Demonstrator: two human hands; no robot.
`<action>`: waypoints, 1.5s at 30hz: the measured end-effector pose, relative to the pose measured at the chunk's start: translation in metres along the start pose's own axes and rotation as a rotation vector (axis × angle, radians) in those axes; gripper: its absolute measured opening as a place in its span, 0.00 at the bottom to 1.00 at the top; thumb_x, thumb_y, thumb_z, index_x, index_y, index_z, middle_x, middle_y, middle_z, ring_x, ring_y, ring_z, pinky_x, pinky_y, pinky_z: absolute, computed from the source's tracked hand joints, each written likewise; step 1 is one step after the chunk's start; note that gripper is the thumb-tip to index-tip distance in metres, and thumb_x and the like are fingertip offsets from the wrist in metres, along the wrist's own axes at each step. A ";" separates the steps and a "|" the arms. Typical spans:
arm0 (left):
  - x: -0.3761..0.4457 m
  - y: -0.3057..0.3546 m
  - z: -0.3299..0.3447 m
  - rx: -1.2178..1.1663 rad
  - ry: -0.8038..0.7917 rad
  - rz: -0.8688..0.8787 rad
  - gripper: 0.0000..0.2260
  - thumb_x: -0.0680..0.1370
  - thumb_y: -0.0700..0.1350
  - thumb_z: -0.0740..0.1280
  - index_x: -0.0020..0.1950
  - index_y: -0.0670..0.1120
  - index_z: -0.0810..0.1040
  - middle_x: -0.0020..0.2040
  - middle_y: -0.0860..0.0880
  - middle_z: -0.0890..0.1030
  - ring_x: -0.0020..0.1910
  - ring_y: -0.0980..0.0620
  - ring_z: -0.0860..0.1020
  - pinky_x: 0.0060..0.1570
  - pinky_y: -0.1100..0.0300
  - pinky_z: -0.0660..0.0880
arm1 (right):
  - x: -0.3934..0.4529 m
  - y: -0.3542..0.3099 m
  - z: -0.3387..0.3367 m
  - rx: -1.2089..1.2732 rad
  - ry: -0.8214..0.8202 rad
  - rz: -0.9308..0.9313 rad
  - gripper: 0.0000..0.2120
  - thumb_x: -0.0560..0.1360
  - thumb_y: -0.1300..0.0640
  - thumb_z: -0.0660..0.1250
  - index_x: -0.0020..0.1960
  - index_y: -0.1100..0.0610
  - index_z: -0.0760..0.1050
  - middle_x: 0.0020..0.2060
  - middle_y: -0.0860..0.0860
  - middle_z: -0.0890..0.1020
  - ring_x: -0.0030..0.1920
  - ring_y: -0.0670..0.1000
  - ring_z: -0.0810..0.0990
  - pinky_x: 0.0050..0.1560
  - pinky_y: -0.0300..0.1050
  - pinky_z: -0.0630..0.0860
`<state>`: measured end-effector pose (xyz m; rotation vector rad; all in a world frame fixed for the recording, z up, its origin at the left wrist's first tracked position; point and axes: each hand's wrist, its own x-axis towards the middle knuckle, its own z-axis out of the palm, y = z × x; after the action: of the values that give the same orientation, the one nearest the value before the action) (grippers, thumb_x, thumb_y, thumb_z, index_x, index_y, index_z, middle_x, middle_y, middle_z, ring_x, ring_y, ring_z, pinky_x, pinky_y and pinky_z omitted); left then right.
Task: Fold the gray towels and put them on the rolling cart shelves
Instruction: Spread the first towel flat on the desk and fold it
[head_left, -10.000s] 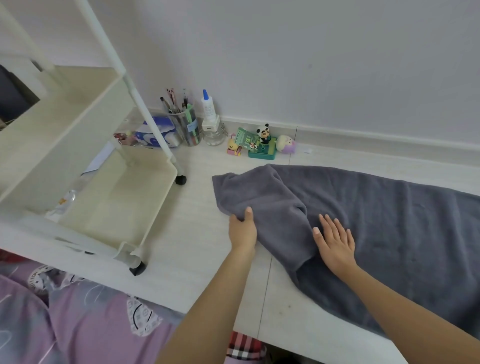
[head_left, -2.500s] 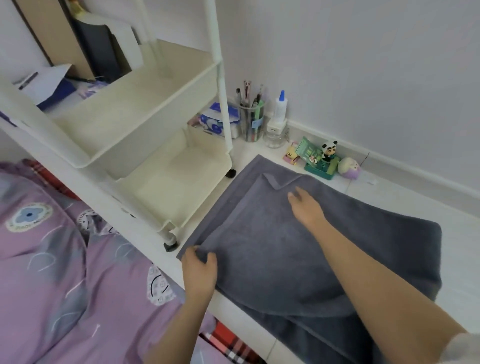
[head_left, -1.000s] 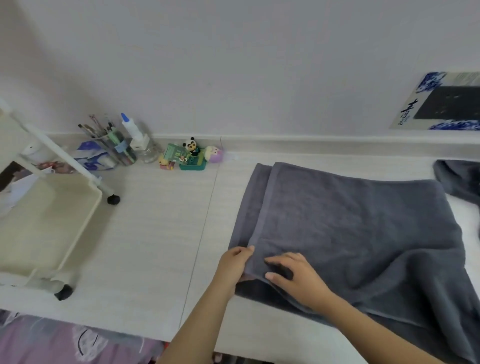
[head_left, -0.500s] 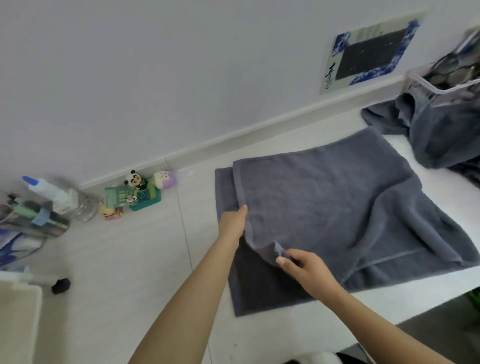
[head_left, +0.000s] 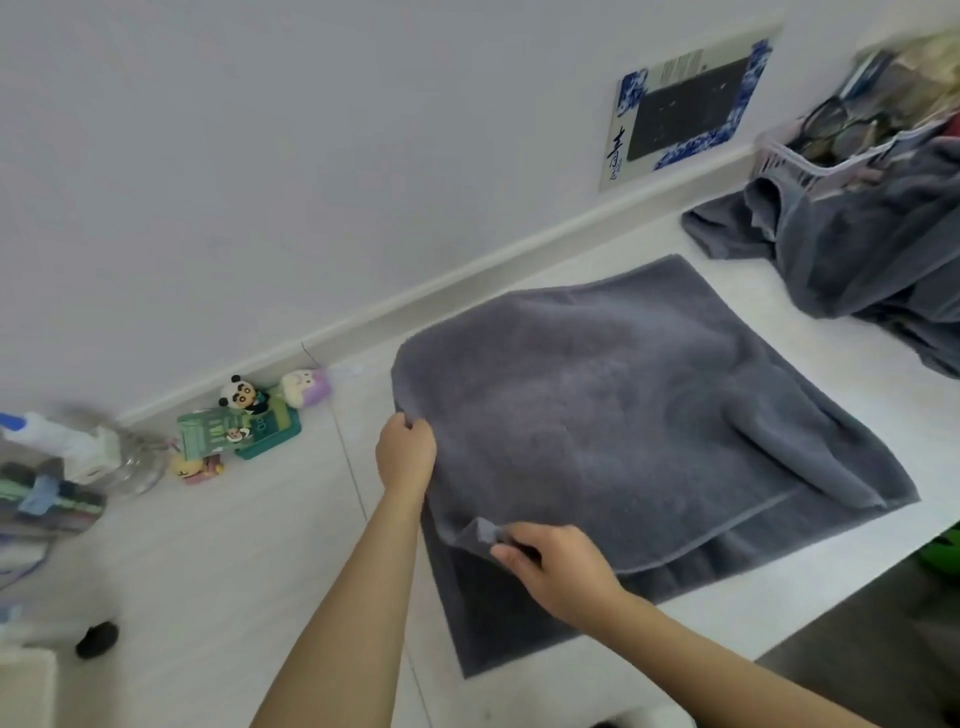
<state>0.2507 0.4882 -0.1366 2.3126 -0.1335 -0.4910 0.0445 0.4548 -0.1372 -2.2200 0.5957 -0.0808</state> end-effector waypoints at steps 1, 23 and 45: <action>0.002 -0.012 0.001 0.090 -0.057 -0.009 0.07 0.78 0.40 0.57 0.43 0.41 0.73 0.38 0.48 0.73 0.42 0.45 0.72 0.37 0.57 0.65 | 0.001 0.003 0.012 -0.094 -0.065 -0.009 0.15 0.78 0.45 0.59 0.48 0.55 0.77 0.39 0.52 0.81 0.41 0.53 0.77 0.37 0.44 0.67; 0.045 -0.042 -0.023 0.150 -0.050 0.065 0.13 0.78 0.46 0.64 0.35 0.43 0.73 0.36 0.47 0.76 0.39 0.48 0.73 0.33 0.58 0.63 | -0.029 0.001 0.098 -0.275 0.148 -0.256 0.18 0.79 0.42 0.52 0.55 0.41 0.81 0.61 0.45 0.79 0.62 0.48 0.68 0.58 0.46 0.71; -0.081 -0.117 -0.062 0.155 -0.528 -0.129 0.16 0.74 0.54 0.70 0.42 0.40 0.80 0.40 0.43 0.83 0.37 0.48 0.82 0.49 0.52 0.79 | -0.031 -0.011 0.110 -0.169 0.165 -0.119 0.04 0.67 0.53 0.75 0.37 0.51 0.80 0.39 0.45 0.79 0.42 0.49 0.74 0.44 0.42 0.68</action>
<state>0.1944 0.6314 -0.1547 2.2953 -0.2854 -1.1878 0.0482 0.5521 -0.1982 -2.4288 0.5766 -0.2866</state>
